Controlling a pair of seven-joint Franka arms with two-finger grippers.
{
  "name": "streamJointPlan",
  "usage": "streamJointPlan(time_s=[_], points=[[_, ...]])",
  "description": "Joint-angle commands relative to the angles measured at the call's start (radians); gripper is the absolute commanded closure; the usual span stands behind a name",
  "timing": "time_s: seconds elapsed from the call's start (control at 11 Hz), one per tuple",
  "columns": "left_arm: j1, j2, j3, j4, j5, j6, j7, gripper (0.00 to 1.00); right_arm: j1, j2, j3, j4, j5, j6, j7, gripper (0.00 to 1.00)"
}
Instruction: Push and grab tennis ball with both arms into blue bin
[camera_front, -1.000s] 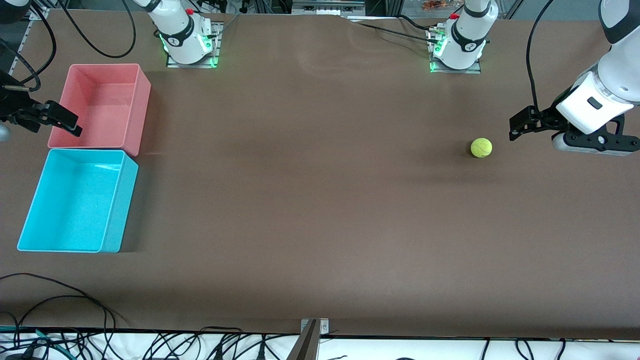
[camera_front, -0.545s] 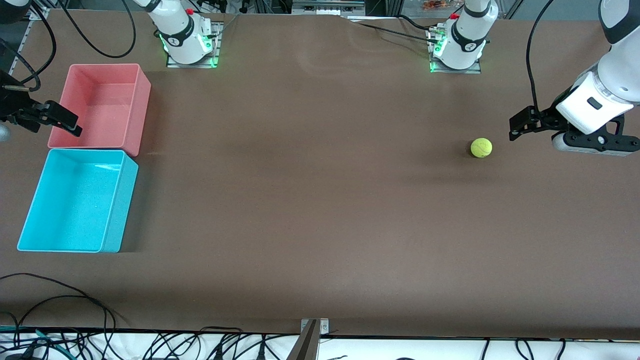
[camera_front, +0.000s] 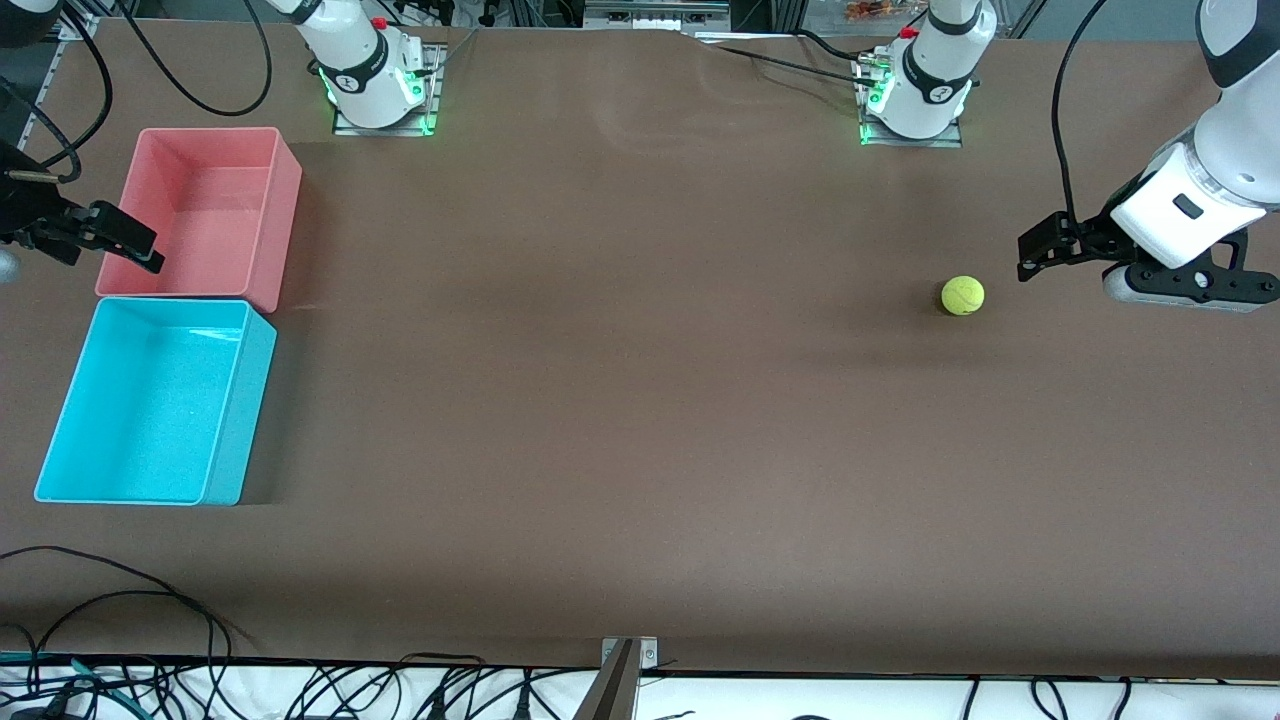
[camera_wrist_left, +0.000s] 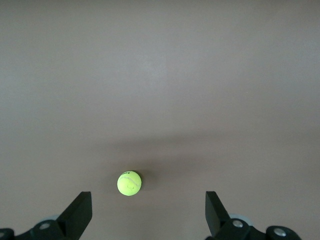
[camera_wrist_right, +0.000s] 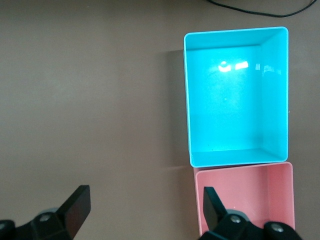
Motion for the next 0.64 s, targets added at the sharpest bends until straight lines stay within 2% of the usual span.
streamJointPlan(time_s=[0.0,0.27,0.55], points=[[0.006,0.0,-0.005,0.012,-0.007,-0.014,0.012,0.0,-0.004,0.011,0.001,0.031,-0.005,-0.022,-0.015,0.0],[0.011,0.009,0.003,0.02,-0.007,-0.014,0.017,0.0,-0.003,0.011,0.002,0.031,-0.005,-0.021,0.002,0.0],[0.115,0.028,0.003,0.045,-0.008,-0.014,0.009,0.0,-0.004,0.011,0.002,0.031,-0.005,-0.021,-0.007,0.0]])
